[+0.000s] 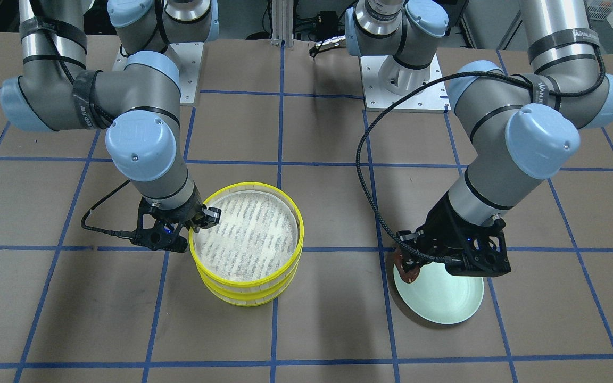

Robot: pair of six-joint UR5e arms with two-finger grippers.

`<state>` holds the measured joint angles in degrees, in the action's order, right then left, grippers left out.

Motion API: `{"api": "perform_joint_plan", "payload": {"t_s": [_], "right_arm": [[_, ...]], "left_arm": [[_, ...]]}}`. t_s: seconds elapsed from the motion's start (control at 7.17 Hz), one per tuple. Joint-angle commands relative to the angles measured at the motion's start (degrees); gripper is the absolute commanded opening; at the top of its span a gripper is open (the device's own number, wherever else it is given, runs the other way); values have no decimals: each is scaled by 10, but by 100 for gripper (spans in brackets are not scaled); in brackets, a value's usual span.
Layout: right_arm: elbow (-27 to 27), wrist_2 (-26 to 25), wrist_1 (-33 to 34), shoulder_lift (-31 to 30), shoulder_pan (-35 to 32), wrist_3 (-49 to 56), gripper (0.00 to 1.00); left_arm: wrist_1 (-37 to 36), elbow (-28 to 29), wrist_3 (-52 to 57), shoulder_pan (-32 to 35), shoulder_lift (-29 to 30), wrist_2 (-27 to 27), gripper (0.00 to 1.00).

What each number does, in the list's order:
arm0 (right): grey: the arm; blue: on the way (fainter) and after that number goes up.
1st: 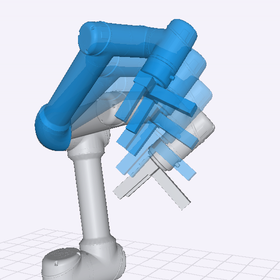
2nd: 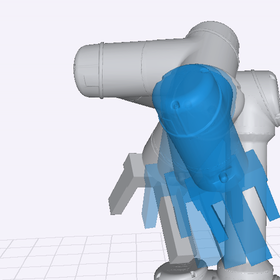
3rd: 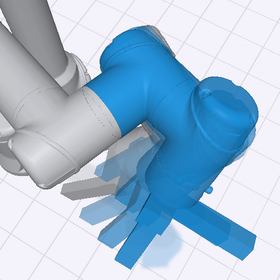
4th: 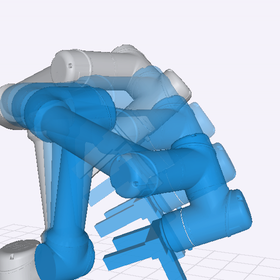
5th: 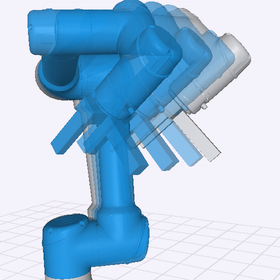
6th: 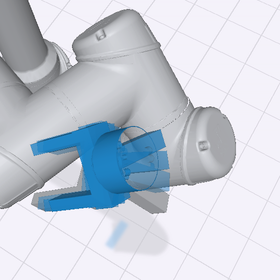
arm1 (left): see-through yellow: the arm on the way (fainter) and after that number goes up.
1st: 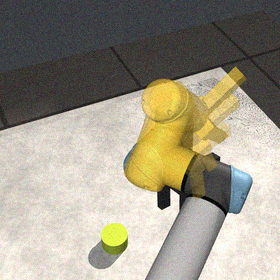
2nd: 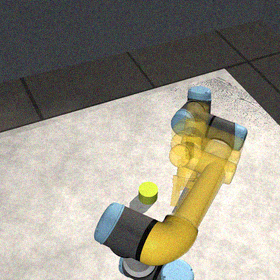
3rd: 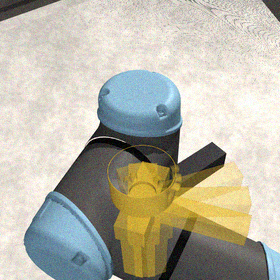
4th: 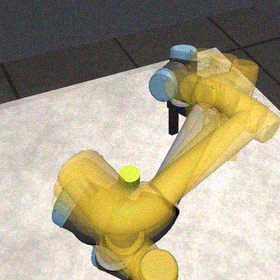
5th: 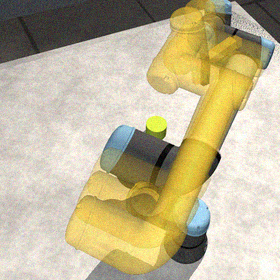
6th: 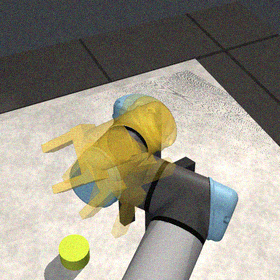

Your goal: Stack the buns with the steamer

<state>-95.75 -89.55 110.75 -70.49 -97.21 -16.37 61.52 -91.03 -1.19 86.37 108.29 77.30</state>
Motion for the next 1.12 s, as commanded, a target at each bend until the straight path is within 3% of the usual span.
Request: {"api": "perform_joint_plan", "payload": {"t_s": [0.0, 0.14, 0.42, 0.56, 0.84, 0.98], "right_arm": [[-1, -1, 1, 4, 0, 1, 0], [-1, 0, 1, 9, 0, 1, 0], [-1, -1, 1, 11, 0, 1, 32], [-1, -1, 1, 10, 1, 2, 41], [-1, -2, 3, 11, 1, 6, 56], [1, -2, 3, 10, 1, 8, 60]], "left_arm": [[-3, 1, -84, 34, -10, -18, 0], [-3, 1, -127, 44, -13, -44, 0], [-5, -2, -229, 86, -10, -81, 0], [-24, -6, -246, 111, 2, -82, 0], [-49, -23, -285, 127, 10, -151, 0], [-54, -24, -289, 128, 10, -156, 0]]}}
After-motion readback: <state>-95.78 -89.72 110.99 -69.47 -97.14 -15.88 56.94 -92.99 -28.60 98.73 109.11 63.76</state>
